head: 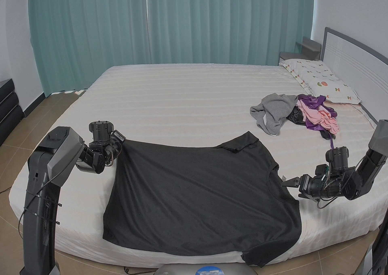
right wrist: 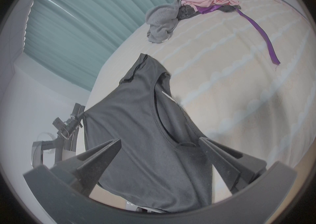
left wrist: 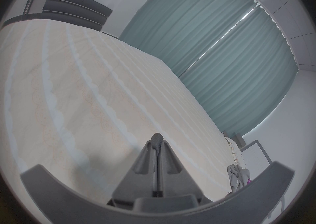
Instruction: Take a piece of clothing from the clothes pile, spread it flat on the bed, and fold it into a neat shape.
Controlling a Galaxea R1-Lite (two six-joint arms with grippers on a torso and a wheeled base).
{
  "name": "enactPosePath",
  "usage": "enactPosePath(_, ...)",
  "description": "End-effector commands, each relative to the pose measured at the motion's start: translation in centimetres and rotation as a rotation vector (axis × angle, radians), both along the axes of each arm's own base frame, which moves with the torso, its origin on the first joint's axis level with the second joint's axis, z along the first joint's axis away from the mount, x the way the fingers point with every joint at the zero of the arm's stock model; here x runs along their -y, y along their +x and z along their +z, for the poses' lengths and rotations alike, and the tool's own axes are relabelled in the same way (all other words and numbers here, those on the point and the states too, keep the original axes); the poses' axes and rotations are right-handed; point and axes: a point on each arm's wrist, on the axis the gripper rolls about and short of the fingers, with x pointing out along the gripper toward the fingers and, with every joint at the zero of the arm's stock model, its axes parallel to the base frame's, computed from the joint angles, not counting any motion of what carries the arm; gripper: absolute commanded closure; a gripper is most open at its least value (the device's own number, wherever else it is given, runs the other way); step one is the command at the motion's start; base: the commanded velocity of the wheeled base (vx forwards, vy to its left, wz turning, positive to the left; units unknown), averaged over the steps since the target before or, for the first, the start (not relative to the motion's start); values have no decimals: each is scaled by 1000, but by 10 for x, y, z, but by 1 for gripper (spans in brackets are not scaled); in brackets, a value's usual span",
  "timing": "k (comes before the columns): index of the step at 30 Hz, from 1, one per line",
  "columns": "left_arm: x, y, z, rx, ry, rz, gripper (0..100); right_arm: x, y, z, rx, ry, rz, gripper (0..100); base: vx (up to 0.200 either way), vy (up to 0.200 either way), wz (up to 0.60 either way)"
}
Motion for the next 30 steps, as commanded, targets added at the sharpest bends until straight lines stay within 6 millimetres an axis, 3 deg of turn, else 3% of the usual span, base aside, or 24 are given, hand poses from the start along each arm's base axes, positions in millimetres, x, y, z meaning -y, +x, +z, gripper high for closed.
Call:
enactPosePath(1, 1, 0, -1, 1, -1, -2, 100, -7, 15, 6, 38, 35, -35, 0, 0, 0, 0)
enactPosePath(13, 1, -4, -3, -17, -3, -5, 100, -19, 110, -8, 180, 0, -108, 0, 0, 0, 0)
enactPosePath(15, 1, -3, -2, -15, -3, -5, 100, -20, 117, -7, 193, 0, -107, 0, 0, 0, 0)
enactPosePath(16, 1, -3, -2, -17, -3, -5, 100, -23, 133, -7, 192, 0, -102, 0, 0, 0, 0)
enactPosePath(20, 2, -4, -4, -20, 5, -4, 100, -38, 158, -23, 186, -27, -89, 0, 0, 0, 0)
enactPosePath(30, 4, -10, -9, -53, 11, -6, 100, -53, 196, -41, 240, -49, -91, 0, 0, 0, 0)
